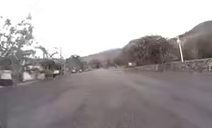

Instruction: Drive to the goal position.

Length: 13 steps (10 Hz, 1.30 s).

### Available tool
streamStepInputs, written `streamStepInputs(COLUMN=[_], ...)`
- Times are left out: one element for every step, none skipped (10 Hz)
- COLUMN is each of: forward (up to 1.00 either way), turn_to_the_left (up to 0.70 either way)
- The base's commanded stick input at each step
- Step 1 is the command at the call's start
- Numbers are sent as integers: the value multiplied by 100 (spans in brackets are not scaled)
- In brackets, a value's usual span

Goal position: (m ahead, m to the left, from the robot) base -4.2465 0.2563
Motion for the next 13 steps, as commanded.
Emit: streamStepInputs(forward=[70, 70, 70, 70, 70, 70, 70, 70, 70, 70, 70, 70, 70], turn_to_the_left=[0, 0, 0, 0, 0, 0, 6, 18, 25, 14, 3, 0, 0])
